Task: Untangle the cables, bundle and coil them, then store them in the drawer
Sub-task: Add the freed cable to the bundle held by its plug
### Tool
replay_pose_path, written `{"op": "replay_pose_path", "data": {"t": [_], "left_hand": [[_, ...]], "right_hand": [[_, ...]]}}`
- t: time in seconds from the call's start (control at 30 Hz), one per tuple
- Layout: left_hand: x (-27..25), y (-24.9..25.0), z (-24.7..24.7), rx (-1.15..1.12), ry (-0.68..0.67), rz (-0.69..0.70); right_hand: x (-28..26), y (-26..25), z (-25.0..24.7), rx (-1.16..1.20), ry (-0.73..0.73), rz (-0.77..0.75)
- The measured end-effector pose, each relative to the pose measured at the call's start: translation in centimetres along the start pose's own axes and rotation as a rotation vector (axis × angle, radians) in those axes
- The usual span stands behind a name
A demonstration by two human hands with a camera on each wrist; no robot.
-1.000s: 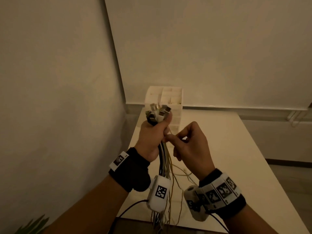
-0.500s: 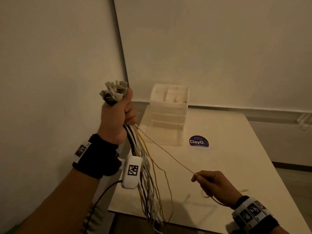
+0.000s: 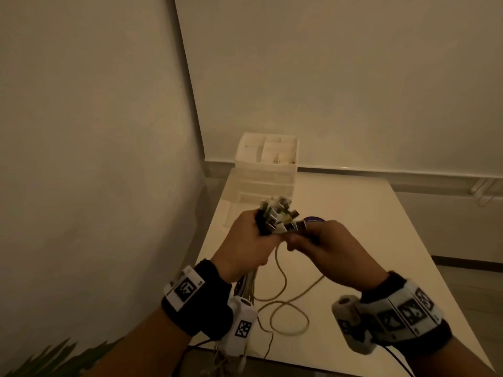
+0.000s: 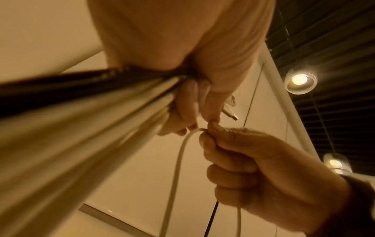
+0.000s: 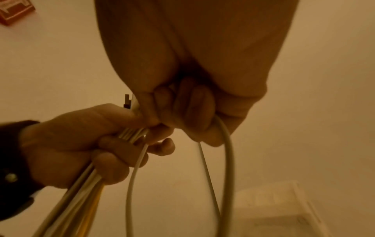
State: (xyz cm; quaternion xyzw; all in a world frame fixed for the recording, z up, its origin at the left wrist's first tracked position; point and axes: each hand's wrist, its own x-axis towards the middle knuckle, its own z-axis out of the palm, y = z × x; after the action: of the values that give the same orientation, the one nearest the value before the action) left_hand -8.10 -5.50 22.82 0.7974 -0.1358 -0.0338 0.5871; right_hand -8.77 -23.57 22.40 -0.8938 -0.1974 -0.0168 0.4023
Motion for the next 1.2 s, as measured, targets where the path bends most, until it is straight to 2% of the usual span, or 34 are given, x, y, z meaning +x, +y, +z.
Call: {"op": "replay_pose_path", "data": {"t": [0.07,0.13,0.2,0.33,0.4,0.5,0.67,0.8,0.87,0.97,1.03,1.1,1.13,1.2], "left_hand": [[0.3,0.2,-0.4,-0.116,-0.044,-0.069],[0.3,0.3,-0.6,-0.164,-0.070,-0.073],[0.3,0.3,-0.4,-0.197,-0.035,-0.084],[1.4,0.3,-0.9,-0.387,0.225,-0.118],[2.0,0.7,-2.3,-0.478,0.365,-0.098],[2.5,1.2,-5.2,-0.538,0.493,-0.014],[3.4,0.6,-8.8,-0.563,0.684,0.082],[3.9,0.2,-10.1,-0.572,0.821,0.100],[4.0,0.2,-10.8,-0.590,0.884,0.092],[4.1,0.6,-11.8,-0.563,0.950,0.113],[3.9,0.5,-12.4,-0.486,0.935,0.136],[3.7,0.1,-12.2,-0.311,0.795,0.112],[3.5,-0.1,-11.7,-0.145,0.691,0.086],[2.6,-0.6,-10.2,0.274,0.530,0.052]], "right_hand": [[0.5,-0.4,-0.2,0.026,-0.002,0.022],[0.8,-0.7,-0.2,0.057,-0.013,0.040],[0.9,-1.0,-0.1,0.154,-0.010,0.081],[0.3,-1.1,0.9,0.513,0.004,0.096],[-0.5,-0.7,2.0,0.554,0.014,0.059],[-2.2,0.7,3.5,0.573,-0.032,0.051],[-3.8,3.3,4.2,0.527,-0.112,0.127],[-5.1,5.1,4.0,0.188,-0.156,0.098],[-6.4,6.2,4.0,0.176,-0.204,0.170],[-8.7,7.8,3.8,0.473,-0.164,0.425],[-9.7,8.1,3.6,0.633,-0.108,0.552],[-10.2,7.6,3.6,0.679,-0.107,0.593],[-10.0,7.0,3.5,0.653,-0.116,0.581],[-9.3,5.7,3.2,0.435,-0.136,0.494]]}}
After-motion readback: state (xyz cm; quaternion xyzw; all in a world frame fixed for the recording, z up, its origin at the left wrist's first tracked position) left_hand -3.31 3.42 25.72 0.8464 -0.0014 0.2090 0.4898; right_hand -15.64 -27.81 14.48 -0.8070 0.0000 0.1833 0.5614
